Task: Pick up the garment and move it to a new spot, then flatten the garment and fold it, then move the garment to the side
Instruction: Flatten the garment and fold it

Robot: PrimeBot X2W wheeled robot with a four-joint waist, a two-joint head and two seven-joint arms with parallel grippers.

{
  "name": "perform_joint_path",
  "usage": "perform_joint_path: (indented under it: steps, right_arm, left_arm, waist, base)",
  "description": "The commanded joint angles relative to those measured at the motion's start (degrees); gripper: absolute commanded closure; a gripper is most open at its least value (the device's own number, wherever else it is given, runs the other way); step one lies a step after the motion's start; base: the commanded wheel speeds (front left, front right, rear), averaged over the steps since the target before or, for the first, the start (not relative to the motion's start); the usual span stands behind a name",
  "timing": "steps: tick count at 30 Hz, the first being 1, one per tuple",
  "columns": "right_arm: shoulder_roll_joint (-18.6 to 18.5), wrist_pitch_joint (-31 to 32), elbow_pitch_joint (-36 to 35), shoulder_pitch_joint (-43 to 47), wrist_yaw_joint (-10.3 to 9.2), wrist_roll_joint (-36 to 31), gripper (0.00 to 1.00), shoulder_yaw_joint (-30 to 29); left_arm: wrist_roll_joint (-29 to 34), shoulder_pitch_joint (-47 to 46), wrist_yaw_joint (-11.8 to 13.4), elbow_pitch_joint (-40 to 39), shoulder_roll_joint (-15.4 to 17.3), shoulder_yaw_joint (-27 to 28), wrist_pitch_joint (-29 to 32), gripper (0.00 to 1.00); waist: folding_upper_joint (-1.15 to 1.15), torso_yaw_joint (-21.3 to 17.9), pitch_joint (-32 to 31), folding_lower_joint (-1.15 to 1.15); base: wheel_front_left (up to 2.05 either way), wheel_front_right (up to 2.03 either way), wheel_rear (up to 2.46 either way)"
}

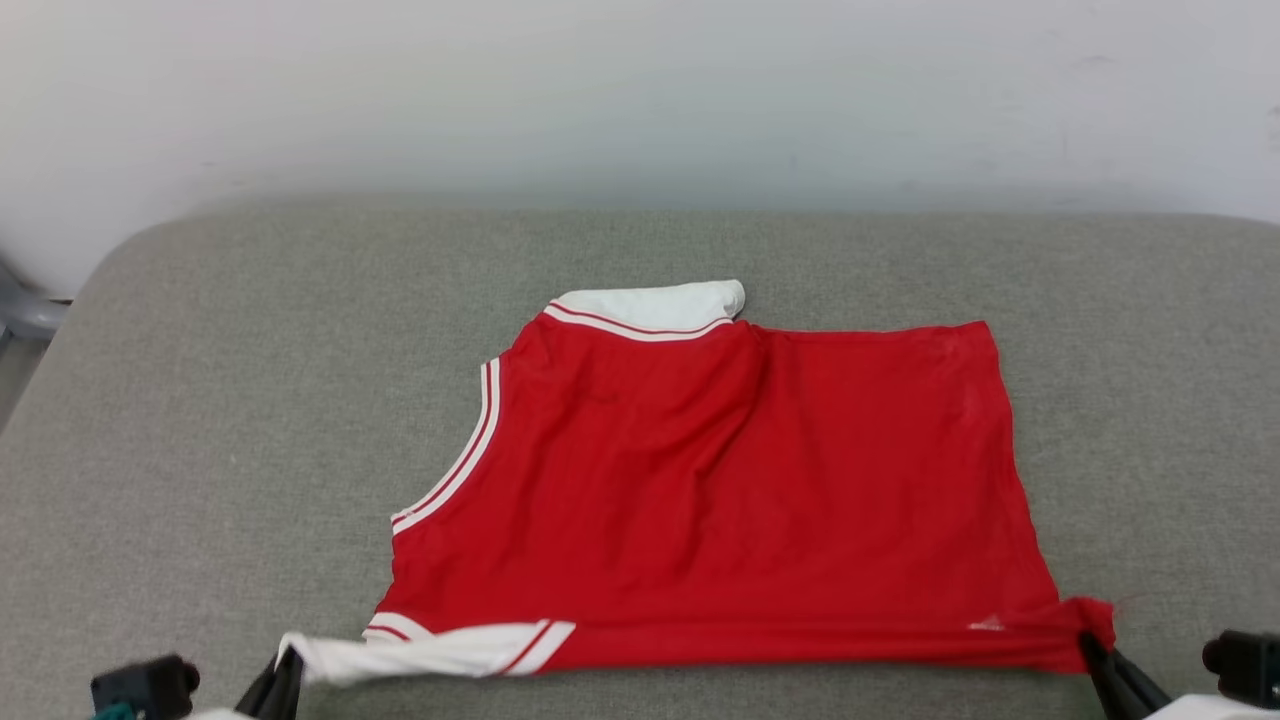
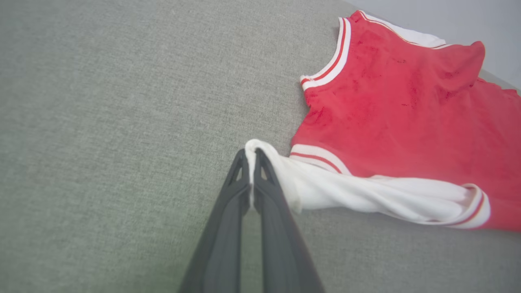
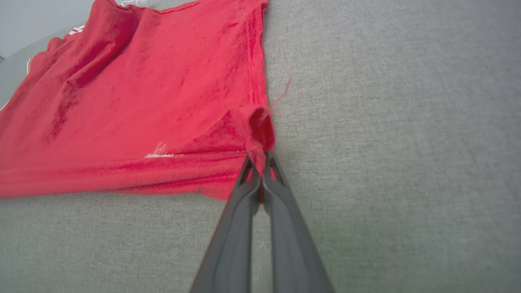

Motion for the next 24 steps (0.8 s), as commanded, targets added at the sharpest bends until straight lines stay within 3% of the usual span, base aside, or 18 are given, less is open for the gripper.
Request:
perform_joint_path:
  steps: [1, 5, 11, 24]
  right_arm:
    - [0.0, 1.3, -1.9, -0.3, -0.44, -1.3, 1.0, -0.9]
    - [0.2, 5.0, -5.0, -4.3, -0.36, -2.8, 1.0, 0.1]
    - [-2.0, 7.2, -3.2, -12.2, -0.35, -2.9, 1.0, 3.3]
    - [-5.3, -0.4, 9.7, -23.6, -0.35, -0.6, 1.0, 7.5]
  left_arm:
    - [0.9, -2.0, 0.8, -1.0, 0.8, 0.2, 0.3, 1.0]
    - [2.4, -7.6, 0.0, -2.3, 0.7, -2.1, 2.1, 1.0]
    - [4.0, -16.6, -1.9, 1.6, -0.5, -3.9, 1.6, 1.0]
    - [5.9, -29.9, -6.1, 15.0, -4.5, -6.1, -5.3, 1.0]
  waist:
    - [0.0, 0.2, 0.8, 0.0]
    - [0.0, 0.3, 3.5, 0.0]
    - [0.0, -0.1, 7.6, 0.0]
    - [0.0, 0.2, 15.3, 0.0]
  base:
    - [0.0, 0.0, 0.0]
    - [0.0, 0.0, 0.0]
    - [0.0, 0.0, 0.0]
    - [0.0, 0.0, 0.0]
